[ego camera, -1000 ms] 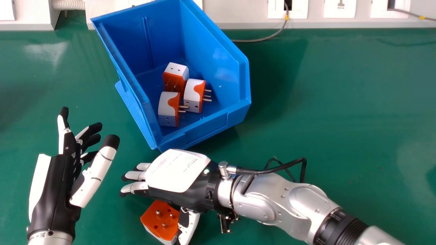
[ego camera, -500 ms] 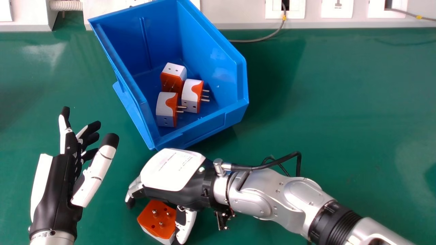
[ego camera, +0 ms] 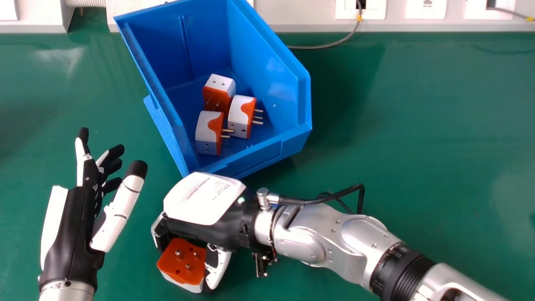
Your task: Pick all objects and put in blue box
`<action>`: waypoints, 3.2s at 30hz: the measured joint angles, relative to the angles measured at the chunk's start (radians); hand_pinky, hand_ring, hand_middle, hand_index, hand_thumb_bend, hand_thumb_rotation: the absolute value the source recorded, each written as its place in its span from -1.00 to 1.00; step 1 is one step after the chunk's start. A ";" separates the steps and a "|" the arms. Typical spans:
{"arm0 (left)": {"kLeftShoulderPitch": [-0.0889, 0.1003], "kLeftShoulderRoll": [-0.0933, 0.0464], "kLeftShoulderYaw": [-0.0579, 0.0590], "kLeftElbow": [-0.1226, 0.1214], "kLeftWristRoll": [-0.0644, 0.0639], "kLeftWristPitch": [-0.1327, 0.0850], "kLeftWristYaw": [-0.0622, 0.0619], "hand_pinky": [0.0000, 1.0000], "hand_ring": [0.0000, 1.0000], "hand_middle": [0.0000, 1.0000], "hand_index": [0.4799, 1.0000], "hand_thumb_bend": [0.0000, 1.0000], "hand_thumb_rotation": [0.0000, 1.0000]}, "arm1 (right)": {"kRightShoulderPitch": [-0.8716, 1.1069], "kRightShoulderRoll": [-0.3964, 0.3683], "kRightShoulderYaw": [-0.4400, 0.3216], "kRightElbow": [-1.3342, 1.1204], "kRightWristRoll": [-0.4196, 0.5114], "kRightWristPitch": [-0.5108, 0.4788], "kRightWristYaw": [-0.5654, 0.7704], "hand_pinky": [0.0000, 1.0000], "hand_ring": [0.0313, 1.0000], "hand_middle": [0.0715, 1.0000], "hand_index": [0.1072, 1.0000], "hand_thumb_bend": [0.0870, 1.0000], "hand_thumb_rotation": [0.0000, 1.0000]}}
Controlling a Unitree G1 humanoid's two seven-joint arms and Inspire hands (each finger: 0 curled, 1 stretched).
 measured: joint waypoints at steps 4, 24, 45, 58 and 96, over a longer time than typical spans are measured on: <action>0.003 0.000 0.001 -0.007 -0.002 0.015 0.000 0.75 0.83 0.84 0.72 0.25 0.69 | 0.000 -0.007 0.002 -0.001 -0.010 0.005 -0.010 -0.68 -0.61 -0.15 -0.14 -0.07 -0.98; -0.006 -0.001 0.000 -0.021 -0.002 0.022 -0.002 0.78 0.84 0.86 0.74 0.25 0.71 | 0.183 -0.139 -0.063 -0.271 0.058 0.034 0.087 -0.90 -0.84 -0.72 -0.18 -0.12 -0.70; -0.052 0.005 0.004 0.017 -0.024 0.030 -0.012 0.79 0.84 0.86 0.73 0.23 0.71 | 0.556 -0.490 -0.427 -0.870 0.225 0.000 0.247 -0.92 -0.89 -0.80 -0.19 -0.12 -0.69; -0.069 0.009 0.004 0.045 -0.024 0.029 -0.014 0.80 0.85 0.87 0.71 0.21 0.70 | 0.511 -0.415 -0.547 -0.935 0.230 -0.003 0.191 -0.91 -0.88 -0.81 -0.19 -0.12 -0.69; -0.056 0.004 0.003 0.056 -0.025 0.000 -0.009 0.80 0.85 0.88 0.72 0.17 0.71 | -0.323 -0.055 -0.380 0.005 -0.027 0.132 -0.187 -0.86 -0.80 -0.66 -0.19 -0.10 -0.71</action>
